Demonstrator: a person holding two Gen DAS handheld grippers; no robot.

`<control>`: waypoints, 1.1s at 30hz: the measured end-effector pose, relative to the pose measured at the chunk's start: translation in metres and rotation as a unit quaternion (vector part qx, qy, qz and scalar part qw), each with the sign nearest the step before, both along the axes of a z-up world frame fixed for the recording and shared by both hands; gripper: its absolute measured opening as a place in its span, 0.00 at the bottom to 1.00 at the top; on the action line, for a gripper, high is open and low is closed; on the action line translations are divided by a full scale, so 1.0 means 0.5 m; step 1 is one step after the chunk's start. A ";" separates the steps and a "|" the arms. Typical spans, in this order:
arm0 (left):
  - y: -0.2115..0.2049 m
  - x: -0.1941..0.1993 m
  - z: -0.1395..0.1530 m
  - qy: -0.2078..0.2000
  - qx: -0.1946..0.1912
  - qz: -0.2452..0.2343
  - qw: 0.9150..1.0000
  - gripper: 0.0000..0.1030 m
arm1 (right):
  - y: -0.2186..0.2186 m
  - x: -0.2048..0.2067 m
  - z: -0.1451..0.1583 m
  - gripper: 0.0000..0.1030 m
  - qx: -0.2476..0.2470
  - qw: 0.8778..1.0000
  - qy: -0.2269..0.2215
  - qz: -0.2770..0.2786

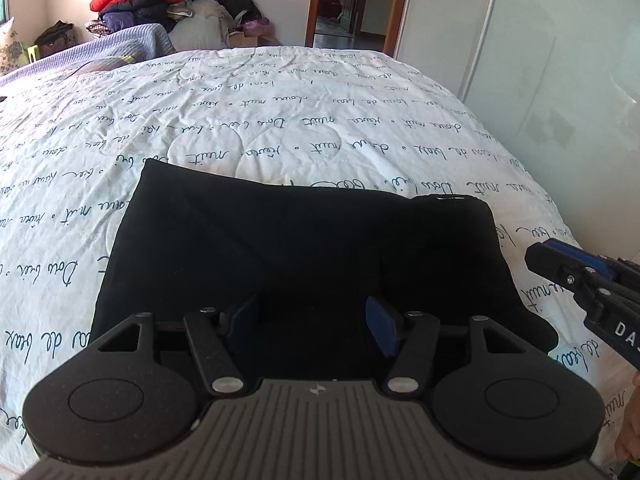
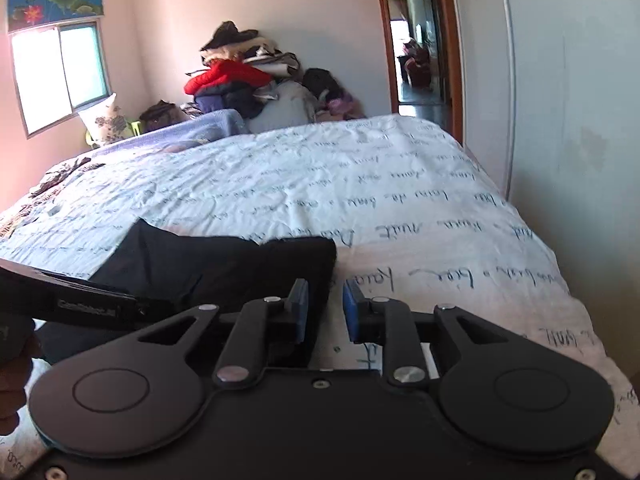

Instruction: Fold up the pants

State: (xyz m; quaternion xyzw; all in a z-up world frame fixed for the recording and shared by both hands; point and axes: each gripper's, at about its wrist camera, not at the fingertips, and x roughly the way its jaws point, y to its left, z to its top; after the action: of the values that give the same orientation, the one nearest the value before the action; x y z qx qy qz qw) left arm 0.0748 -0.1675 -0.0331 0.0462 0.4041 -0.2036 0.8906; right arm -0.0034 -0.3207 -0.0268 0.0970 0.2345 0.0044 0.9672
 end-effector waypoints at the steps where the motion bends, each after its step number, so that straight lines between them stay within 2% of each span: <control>1: -0.001 0.002 -0.002 0.004 0.001 -0.002 1.000 0.65 | 0.011 0.009 0.004 0.22 0.001 1.000 0.000 0.026; 3: 0.001 -0.001 -0.002 0.004 0.003 -0.005 1.000 0.65 | 0.030 0.041 -0.010 0.22 -0.004 0.997 0.031 0.074; 5: 0.010 -0.007 0.006 0.001 0.004 -0.011 1.000 0.65 | 0.038 0.072 -0.043 0.22 -0.049 0.993 0.069 0.078; 7: 0.027 -0.004 0.021 -0.014 0.007 -0.010 1.000 0.65 | 0.019 0.077 -0.028 0.25 -0.028 0.995 0.061 0.067; 9: 0.037 0.019 0.034 -0.032 0.022 0.000 0.999 0.66 | 0.008 0.087 0.003 0.25 -0.013 0.997 0.031 0.069; 11: 0.039 0.054 0.041 -0.043 0.038 0.009 0.998 0.66 | 0.022 0.118 0.020 0.25 -0.036 0.995 0.028 0.092; 13: 0.043 0.105 0.040 -0.046 0.049 0.020 0.998 0.67 | 0.037 0.164 0.011 0.24 -0.058 0.990 0.052 0.120; 15: 0.046 0.155 0.025 -0.036 0.063 0.039 0.997 0.67 | 0.034 0.214 -0.017 0.25 -0.075 0.987 0.085 0.115; 17: 0.056 0.212 -0.001 -0.018 0.082 0.069 0.994 0.67 | 0.018 0.246 -0.036 0.26 -0.055 0.987 0.099 0.113; 19: 0.072 0.258 -0.025 -0.003 0.080 0.078 0.994 0.73 | 0.011 0.255 -0.036 0.26 -0.052 0.988 0.100 0.103; 21: 0.094 0.271 -0.024 0.009 0.067 0.093 0.993 0.71 | 0.018 0.243 -0.022 0.26 -0.075 0.989 0.096 0.079; 23: 0.120 0.251 -0.007 0.004 0.037 0.096 0.995 0.69 | 0.034 0.201 0.003 0.27 -0.085 0.990 0.070 0.085; 25: 0.137 0.213 0.006 0.000 0.033 0.097 0.995 0.69 | 0.059 0.153 0.019 0.27 -0.091 0.989 0.056 0.106; 28: 0.155 0.134 0.014 -0.007 0.019 0.078 0.997 0.71 | 0.094 0.109 0.003 0.27 -0.110 0.981 0.070 0.146; 30: 0.157 0.096 0.007 -0.003 0.017 0.062 0.998 0.72 | 0.102 0.107 -0.026 0.27 -0.134 0.977 0.084 0.141; 33: 0.138 0.064 -0.018 -0.022 0.062 0.043 0.997 0.76 | 0.084 0.108 -0.029 0.27 -0.099 0.984 0.085 0.122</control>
State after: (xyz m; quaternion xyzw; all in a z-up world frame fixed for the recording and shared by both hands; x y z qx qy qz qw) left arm 0.1067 -0.0986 -0.0419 0.0880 0.3979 -0.1388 0.9026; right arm 0.0508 -0.2786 -0.0411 -0.0283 0.3255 0.0913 0.9407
